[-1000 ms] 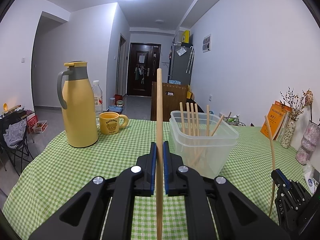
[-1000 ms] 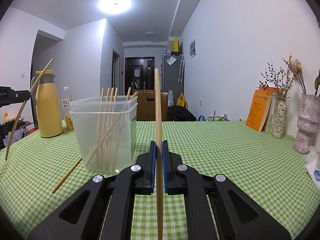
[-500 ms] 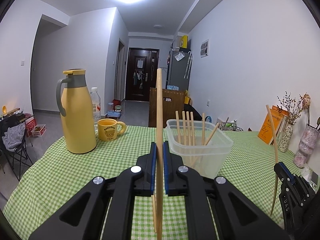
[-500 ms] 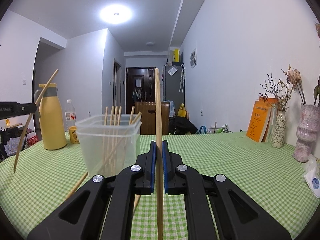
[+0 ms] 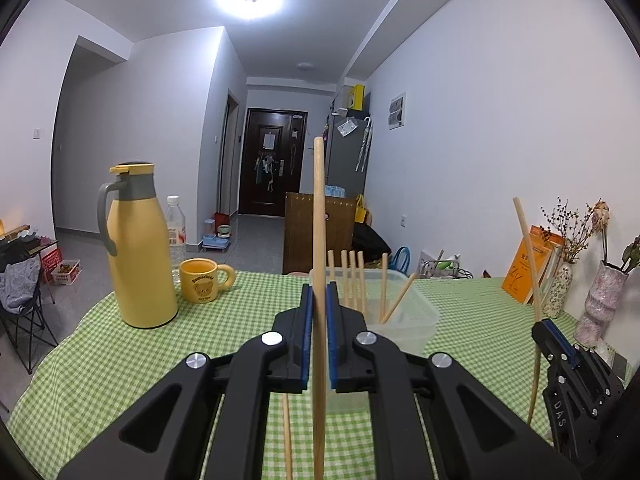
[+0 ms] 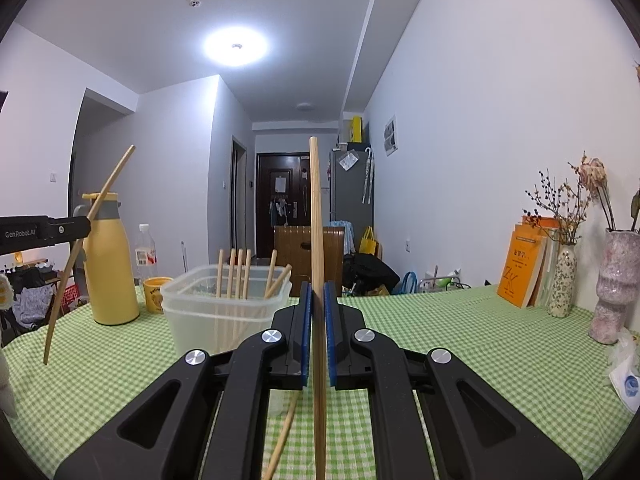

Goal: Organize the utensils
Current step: 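Carry both upright chopsticks over the clear plastic container with both tools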

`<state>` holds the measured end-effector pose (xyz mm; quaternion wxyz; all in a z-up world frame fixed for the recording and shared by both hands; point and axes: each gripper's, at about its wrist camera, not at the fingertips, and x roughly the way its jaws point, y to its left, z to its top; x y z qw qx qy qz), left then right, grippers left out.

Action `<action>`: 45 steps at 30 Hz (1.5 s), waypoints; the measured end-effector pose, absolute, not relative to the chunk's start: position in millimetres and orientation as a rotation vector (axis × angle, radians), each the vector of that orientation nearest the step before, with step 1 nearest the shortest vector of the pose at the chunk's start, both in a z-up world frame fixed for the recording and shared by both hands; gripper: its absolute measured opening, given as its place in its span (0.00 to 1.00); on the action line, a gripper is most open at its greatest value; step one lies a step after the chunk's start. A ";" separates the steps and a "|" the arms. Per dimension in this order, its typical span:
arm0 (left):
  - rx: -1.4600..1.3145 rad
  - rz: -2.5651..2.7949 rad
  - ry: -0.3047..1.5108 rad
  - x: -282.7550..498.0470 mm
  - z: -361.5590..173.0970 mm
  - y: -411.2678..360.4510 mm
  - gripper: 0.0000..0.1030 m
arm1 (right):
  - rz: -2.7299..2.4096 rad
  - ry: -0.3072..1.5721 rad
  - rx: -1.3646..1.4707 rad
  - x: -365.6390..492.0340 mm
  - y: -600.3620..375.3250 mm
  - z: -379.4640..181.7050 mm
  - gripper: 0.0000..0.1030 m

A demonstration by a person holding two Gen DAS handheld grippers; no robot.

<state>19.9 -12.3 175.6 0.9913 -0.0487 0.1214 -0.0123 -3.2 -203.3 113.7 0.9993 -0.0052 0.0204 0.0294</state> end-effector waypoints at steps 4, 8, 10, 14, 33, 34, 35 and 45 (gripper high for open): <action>-0.099 -0.038 0.230 22.6 183.9 -18.1 0.04 | 0.063 0.021 -0.006 -0.6 -201.6 122.8 0.06; -0.106 -0.049 0.217 25.4 192.4 -22.9 0.04 | 0.069 0.004 0.004 2.5 -201.4 132.0 0.06; -0.113 -0.055 0.209 27.9 198.3 -25.1 0.04 | 0.069 -0.008 0.009 4.0 -202.1 137.1 0.06; -0.121 -0.061 0.192 31.2 207.8 -28.1 0.04 | 0.073 -0.024 0.021 8.7 -204.6 146.7 0.06; -0.164 -0.073 0.150 58.6 239.7 -38.8 0.04 | 0.124 -0.083 0.052 32.4 -204.5 181.8 0.06; -0.165 -0.071 0.148 60.5 241.1 -39.4 0.04 | 0.129 -0.085 0.053 34.5 -204.1 182.4 0.06; -0.166 -0.070 0.146 62.4 242.3 -39.7 0.04 | 0.135 -0.086 0.055 37.2 -203.5 183.8 0.06; -0.177 -0.043 0.129 102.5 255.3 -44.5 0.04 | 0.204 -0.056 0.090 79.7 -196.3 198.4 0.06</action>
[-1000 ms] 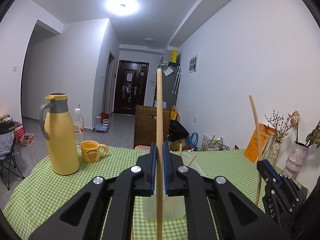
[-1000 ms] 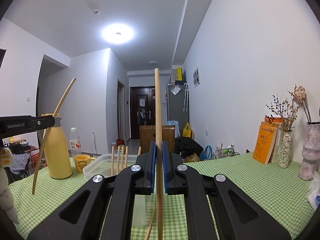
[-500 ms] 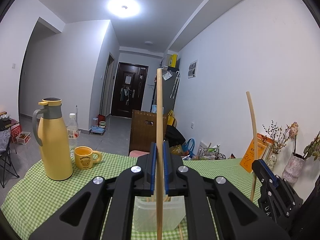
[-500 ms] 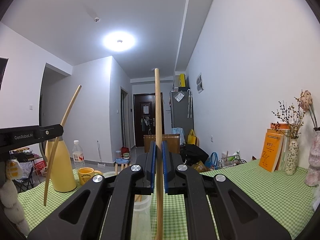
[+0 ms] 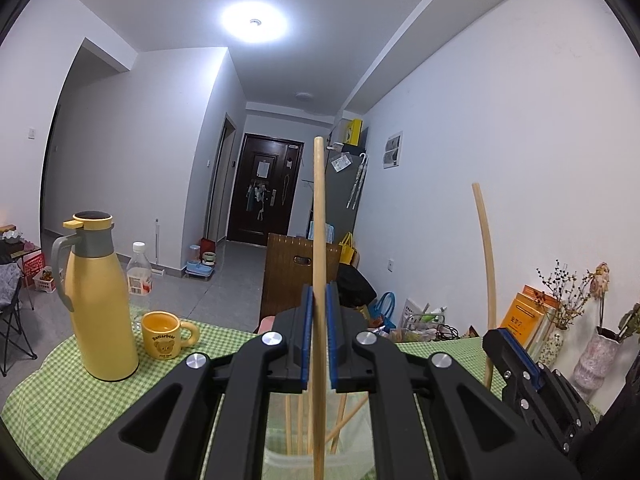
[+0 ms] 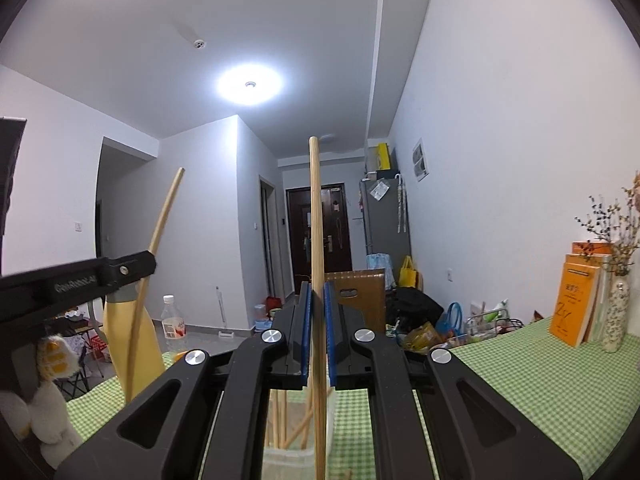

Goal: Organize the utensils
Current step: 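Carry both upright chopsticks over the clear plastic container with both tools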

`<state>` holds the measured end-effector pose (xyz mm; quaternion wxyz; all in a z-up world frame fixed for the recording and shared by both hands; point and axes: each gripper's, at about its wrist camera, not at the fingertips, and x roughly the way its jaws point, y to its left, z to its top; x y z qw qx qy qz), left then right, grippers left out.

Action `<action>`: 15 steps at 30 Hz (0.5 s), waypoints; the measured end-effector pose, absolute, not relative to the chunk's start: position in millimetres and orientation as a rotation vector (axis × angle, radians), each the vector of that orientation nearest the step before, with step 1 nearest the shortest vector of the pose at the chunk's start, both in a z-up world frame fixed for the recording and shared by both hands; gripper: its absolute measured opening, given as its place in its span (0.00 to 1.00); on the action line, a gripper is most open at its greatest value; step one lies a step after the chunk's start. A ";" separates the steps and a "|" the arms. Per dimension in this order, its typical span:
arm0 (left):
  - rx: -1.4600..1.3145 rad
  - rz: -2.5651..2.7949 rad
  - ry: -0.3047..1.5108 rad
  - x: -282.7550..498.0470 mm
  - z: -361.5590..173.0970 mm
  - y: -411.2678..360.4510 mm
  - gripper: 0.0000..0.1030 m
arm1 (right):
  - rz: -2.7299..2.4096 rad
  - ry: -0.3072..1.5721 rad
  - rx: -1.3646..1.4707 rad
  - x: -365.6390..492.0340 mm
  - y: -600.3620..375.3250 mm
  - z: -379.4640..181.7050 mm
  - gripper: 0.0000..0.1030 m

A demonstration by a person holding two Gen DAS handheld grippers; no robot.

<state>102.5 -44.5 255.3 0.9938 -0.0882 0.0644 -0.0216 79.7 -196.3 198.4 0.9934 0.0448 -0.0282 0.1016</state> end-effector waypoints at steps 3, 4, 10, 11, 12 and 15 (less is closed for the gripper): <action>-0.186 -0.048 0.139 120.6 252.2 -45.4 0.04 | 0.212 -0.047 0.093 93.5 -191.7 198.8 0.06; -0.191 -0.051 0.141 127.6 250.2 -45.3 0.04 | 0.212 -0.043 0.092 99.1 -189.8 198.0 0.06; -0.203 -0.036 0.162 168.1 235.8 -43.4 0.04 | 0.197 -0.002 0.097 132.6 -187.7 188.4 0.06; -0.204 -0.034 0.167 173.5 233.5 -43.4 0.04 | 0.196 0.011 0.110 140.4 -189.4 185.8 0.06; -0.203 -0.030 0.174 180.9 230.1 -43.4 0.04 | 0.193 0.020 0.116 145.7 -190.0 184.5 0.06; -0.194 -0.020 0.194 198.3 218.8 -44.5 0.04 | 0.188 0.058 0.126 162.2 -189.0 176.0 0.06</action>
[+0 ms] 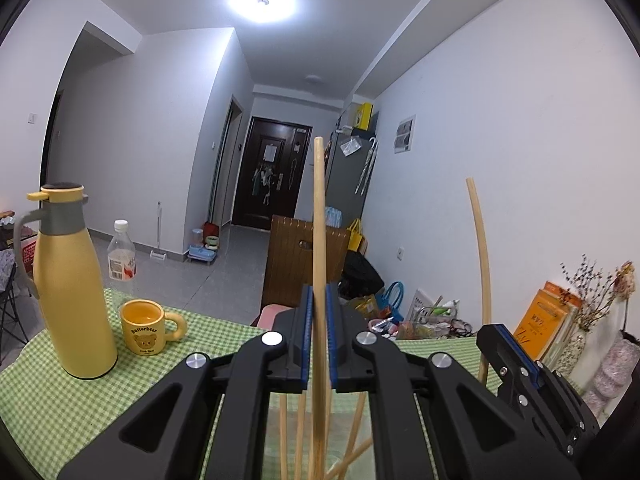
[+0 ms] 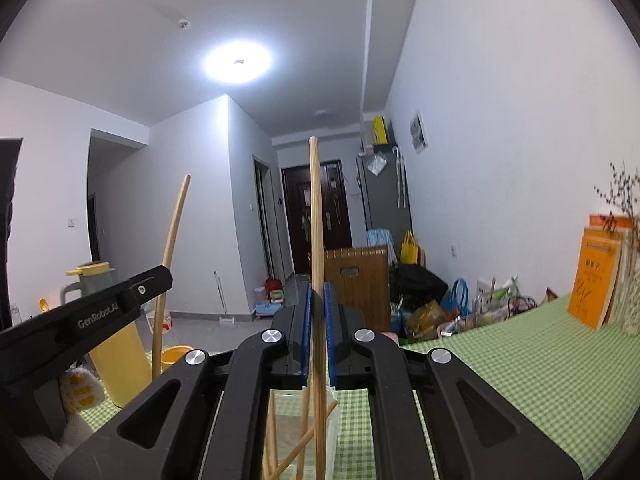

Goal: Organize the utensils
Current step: 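Carry both upright chopsticks over the clear plastic container with both tools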

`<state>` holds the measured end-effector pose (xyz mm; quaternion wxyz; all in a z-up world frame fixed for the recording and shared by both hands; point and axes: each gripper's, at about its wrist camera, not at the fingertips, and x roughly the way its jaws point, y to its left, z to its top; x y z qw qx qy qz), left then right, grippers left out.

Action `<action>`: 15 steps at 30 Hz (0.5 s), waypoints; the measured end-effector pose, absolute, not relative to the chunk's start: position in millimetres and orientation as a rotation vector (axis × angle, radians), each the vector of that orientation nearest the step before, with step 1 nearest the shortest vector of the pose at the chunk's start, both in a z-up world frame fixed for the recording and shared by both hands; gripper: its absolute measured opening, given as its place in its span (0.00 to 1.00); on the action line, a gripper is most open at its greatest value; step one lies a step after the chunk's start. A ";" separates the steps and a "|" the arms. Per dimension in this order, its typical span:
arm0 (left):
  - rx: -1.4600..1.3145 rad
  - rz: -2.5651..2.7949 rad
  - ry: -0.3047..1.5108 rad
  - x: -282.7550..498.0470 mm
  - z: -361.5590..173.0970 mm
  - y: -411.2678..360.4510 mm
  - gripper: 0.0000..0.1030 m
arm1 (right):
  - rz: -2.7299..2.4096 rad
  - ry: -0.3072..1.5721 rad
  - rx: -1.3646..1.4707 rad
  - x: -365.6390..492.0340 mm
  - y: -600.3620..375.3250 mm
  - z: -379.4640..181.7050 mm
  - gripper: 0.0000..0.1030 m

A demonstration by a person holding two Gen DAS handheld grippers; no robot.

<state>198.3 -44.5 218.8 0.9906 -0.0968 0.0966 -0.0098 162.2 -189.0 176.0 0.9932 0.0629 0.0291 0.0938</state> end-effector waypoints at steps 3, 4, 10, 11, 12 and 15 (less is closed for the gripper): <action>-0.193 -0.013 0.224 212.8 206.3 -44.7 0.04 | 0.189 0.097 0.131 173.6 -188.1 165.7 0.06; -0.193 -0.011 0.233 216.2 203.1 -44.2 0.04 | 0.189 0.107 0.130 176.1 -187.3 163.0 0.06; -0.196 -0.001 0.278 232.3 181.3 -41.2 0.04 | 0.194 0.143 0.113 183.4 -180.3 152.5 0.06; -0.197 0.000 0.284 234.0 178.9 -40.4 0.04 | 0.193 0.146 0.110 183.8 -178.7 151.4 0.06; -0.200 0.001 0.291 236.2 175.8 -39.1 0.04 | 0.192 0.149 0.107 184.9 -178.4 149.8 0.06; -0.206 0.005 0.304 240.4 167.9 -36.5 0.04 | 0.193 0.149 0.106 182.7 -177.4 148.3 0.06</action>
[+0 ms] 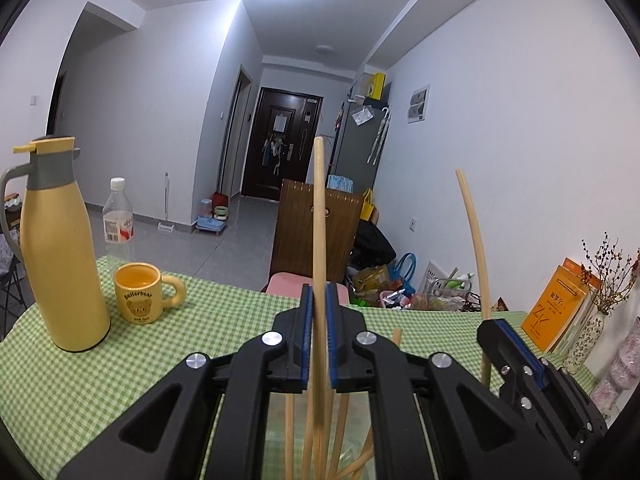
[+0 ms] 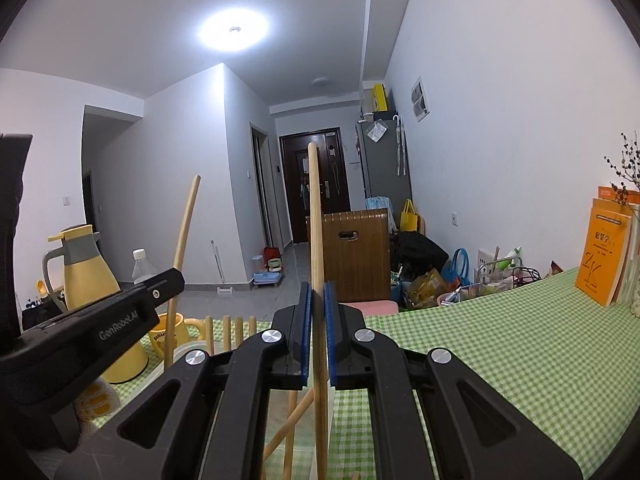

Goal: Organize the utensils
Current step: 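Carry both upright chopsticks over the clear plastic container with both tools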

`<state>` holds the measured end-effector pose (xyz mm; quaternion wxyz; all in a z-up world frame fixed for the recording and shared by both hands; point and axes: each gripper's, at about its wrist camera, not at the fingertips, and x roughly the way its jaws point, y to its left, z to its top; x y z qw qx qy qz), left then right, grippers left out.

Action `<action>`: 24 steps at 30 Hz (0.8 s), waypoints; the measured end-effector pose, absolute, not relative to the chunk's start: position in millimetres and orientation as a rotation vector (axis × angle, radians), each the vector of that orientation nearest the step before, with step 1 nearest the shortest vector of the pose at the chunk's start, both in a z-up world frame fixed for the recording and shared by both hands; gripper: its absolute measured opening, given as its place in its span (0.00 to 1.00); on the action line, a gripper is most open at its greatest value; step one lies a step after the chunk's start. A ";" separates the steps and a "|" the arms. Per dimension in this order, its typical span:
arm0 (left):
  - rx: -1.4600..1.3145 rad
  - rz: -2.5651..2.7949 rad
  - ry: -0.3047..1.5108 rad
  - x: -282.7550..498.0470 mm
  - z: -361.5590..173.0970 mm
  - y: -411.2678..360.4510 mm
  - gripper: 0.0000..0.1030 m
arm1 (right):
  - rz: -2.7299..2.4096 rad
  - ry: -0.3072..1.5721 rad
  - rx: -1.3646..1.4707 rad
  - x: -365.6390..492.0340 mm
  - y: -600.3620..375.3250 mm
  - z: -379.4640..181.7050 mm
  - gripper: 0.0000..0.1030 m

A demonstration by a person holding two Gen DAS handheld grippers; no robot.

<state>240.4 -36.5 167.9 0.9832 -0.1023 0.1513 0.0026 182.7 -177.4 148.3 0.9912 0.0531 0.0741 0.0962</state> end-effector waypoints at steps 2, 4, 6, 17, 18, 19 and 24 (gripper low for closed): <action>-0.203 0.007 0.313 242.8 164.6 -36.0 0.04 | 0.196 0.146 0.108 181.4 -177.8 148.4 0.06; -0.204 0.006 0.315 244.9 162.3 -34.4 0.04 | 0.201 0.145 0.112 184.0 -181.6 149.5 0.06; -0.199 0.008 0.311 245.1 160.6 -35.0 0.04 | 0.205 0.149 0.109 185.6 -182.1 149.8 0.06; -0.214 0.009 0.305 245.5 160.2 -34.0 0.04 | 0.230 0.160 0.161 208.4 -179.9 173.0 0.06; -0.212 0.013 0.305 245.3 159.4 -33.4 0.04 | 0.228 0.164 0.161 210.1 -178.3 173.3 0.06; -0.214 0.014 0.307 244.7 159.5 -33.2 0.04 | 0.224 0.168 0.159 212.5 -176.2 174.2 0.06; -0.229 0.008 0.313 244.2 158.7 -30.9 0.04 | 0.208 0.175 0.142 214.8 -170.8 172.3 0.06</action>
